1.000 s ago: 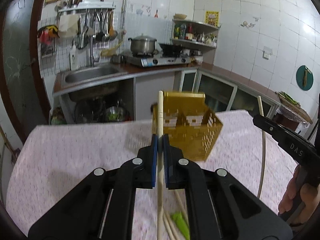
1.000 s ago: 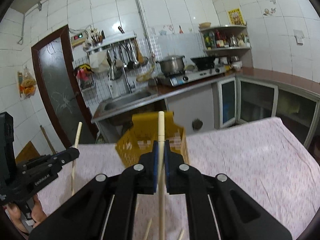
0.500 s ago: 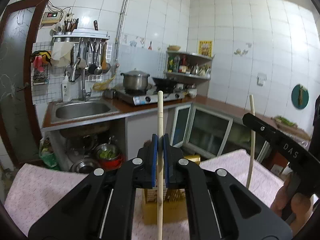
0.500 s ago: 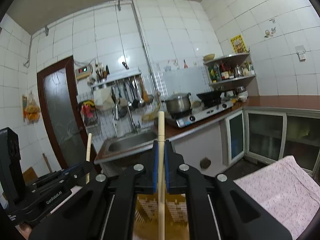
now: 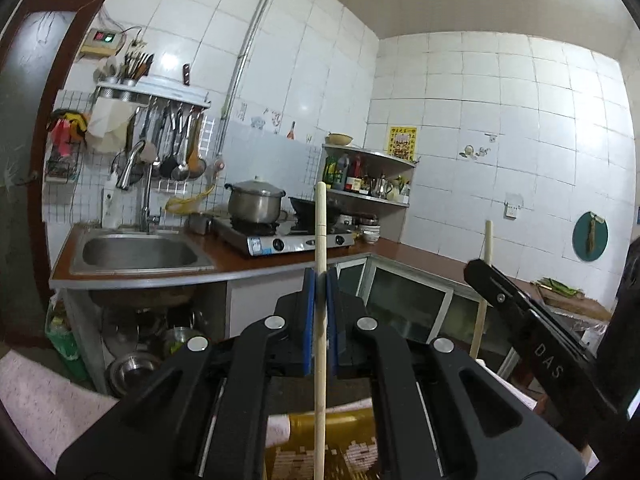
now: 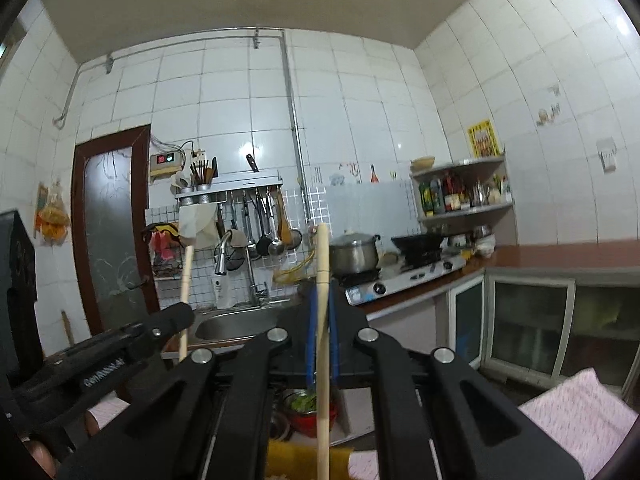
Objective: Organize utensils
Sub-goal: 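Lower the chopstick into the caddy and open the left tool while the right tool releases its chopstick, then withdraw both open tools from the caddy back toward the remaining chopsticks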
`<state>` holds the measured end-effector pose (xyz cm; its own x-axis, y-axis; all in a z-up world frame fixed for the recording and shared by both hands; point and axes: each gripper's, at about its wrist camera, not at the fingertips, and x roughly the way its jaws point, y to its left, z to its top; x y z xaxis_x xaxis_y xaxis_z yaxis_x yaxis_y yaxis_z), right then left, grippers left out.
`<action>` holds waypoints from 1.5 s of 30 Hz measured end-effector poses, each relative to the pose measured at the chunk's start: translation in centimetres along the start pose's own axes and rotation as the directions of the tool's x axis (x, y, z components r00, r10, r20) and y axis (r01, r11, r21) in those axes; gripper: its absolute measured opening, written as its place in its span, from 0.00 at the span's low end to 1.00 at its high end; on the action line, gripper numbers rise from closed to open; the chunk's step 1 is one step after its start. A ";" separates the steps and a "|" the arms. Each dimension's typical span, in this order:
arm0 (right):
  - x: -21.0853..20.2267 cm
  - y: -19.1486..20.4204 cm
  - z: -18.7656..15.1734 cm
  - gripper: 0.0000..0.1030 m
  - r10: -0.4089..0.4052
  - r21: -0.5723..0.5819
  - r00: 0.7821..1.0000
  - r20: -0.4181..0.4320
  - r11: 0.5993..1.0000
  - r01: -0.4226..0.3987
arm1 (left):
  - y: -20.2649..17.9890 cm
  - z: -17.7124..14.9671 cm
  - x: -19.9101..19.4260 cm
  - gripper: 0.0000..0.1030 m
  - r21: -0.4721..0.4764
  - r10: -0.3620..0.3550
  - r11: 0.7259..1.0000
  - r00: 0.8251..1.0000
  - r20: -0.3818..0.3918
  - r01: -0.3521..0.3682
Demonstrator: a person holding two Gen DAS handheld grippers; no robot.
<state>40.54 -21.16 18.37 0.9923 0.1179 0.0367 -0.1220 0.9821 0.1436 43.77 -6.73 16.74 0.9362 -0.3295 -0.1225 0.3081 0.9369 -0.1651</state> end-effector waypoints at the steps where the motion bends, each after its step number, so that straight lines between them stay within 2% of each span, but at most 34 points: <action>1: 0.4 0.1 -0.3 0.06 -0.003 -0.016 1.000 0.007 1.000 0.003 | 0.0 -0.4 0.5 0.04 0.007 0.007 1.000 1.000 0.008 -0.007; 10: 2.2 -2.0 -5.0 0.06 0.007 -0.001 0.997 -0.073 1.000 -0.007 | 1.6 -6.0 2.4 0.04 0.033 0.051 0.998 0.998 -0.030 -0.050; 16: 1.4 -2.0 -8.7 0.06 -0.004 -0.036 0.990 -0.143 0.999 -0.002 | 1.7 -8.4 2.3 0.04 0.052 0.060 0.997 0.996 -0.066 -0.057; 22: -0.1 -2.6 -10.4 0.07 -0.016 -0.031 0.980 -0.199 0.999 0.010 | 1.7 -9.9 1.4 0.05 0.055 0.083 0.996 0.990 -0.118 -0.077; 23: -0.3 -2.7 -10.4 0.07 -0.015 -0.022 0.978 -0.210 1.000 0.010 | 1.7 -9.9 1.1 0.08 0.053 0.085 0.995 0.989 -0.122 -0.079; 24: -0.6 -2.9 -10.3 0.07 -0.018 -0.017 0.974 -0.225 1.000 0.014 | 1.8 -9.8 0.6 0.19 0.050 0.094 0.995 0.987 -0.129 -0.088; 25: -0.9 -3.1 -10.1 0.07 -0.026 -0.018 0.970 -0.242 1.000 0.022 | 1.9 -9.7 0.0 0.37 0.047 0.104 0.994 0.986 -0.133 -0.099; 26: -1.3 -3.3 -10.1 0.08 -0.035 -0.018 0.966 -0.256 0.999 0.031 | 2.1 -9.5 -0.9 0.45 0.044 0.126 0.992 0.983 -0.134 -0.121; 27: -1.7 -3.5 -10.0 0.13 -0.040 -0.014 0.962 -0.269 0.999 0.038 | 2.2 -9.4 -1.7 0.58 0.041 0.142 0.990 0.981 -0.133 -0.137; 28: -2.1 -3.7 -10.0 0.28 -0.044 -0.009 0.960 -0.276 0.999 0.043 | 2.3 -9.2 -2.5 0.64 0.037 0.148 0.989 0.979 -0.139 -0.144; 30: -3.7 -4.0 -9.7 0.50 -0.069 -0.004 0.957 -0.283 0.997 0.071 | 2.4 -8.9 -3.8 0.68 0.035 0.159 0.987 0.972 -0.175 -0.156; 32: -5.4 -4.1 -9.7 0.50 -0.102 -0.021 0.948 -0.301 0.995 0.101 | 2.7 -9.0 -5.1 0.76 0.037 0.170 0.985 0.962 -0.215 -0.166; 34: -6.8 -4.2 -9.7 0.53 -0.127 -0.026 0.936 -0.327 0.992 0.126 | 3.0 -9.3 -6.8 0.91 0.039 0.194 0.981 0.950 -0.243 -0.191; 37: -9.4 -4.0 -10.0 0.64 -0.173 -0.053 0.917 -0.358 0.985 0.165 | 3.4 -10.2 -9.0 0.94 0.043 0.210 0.977 0.933 -0.292 -0.207; 40: -11.9 -3.7 -10.4 0.75 -0.199 -0.058 0.898 -0.392 0.980 0.191 | 3.8 -11.5 -11.1 0.95 0.042 0.232 0.972 0.907 -0.352 -0.232; 43: -14.1 -3.6 -11.0 0.77 -0.216 -0.055 0.876 -0.432 0.975 0.213 | 3.9 -12.8 -12.6 0.95 0.054 0.254 0.966 0.874 -0.414 -0.254; 45: -15.3 -3.5 -11.4 0.77 -0.228 -0.061 0.863 -0.450 0.972 0.226 | 3.7 -13.6 -13.8 0.95 0.061 0.260 0.964 0.865 -0.428 -0.259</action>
<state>25.96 -24.71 6.02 0.8933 -0.0565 -0.4459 0.1066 0.9904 0.0880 29.70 -0.31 4.49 0.8179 -0.0914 -0.5681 0.0646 0.9956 -0.0673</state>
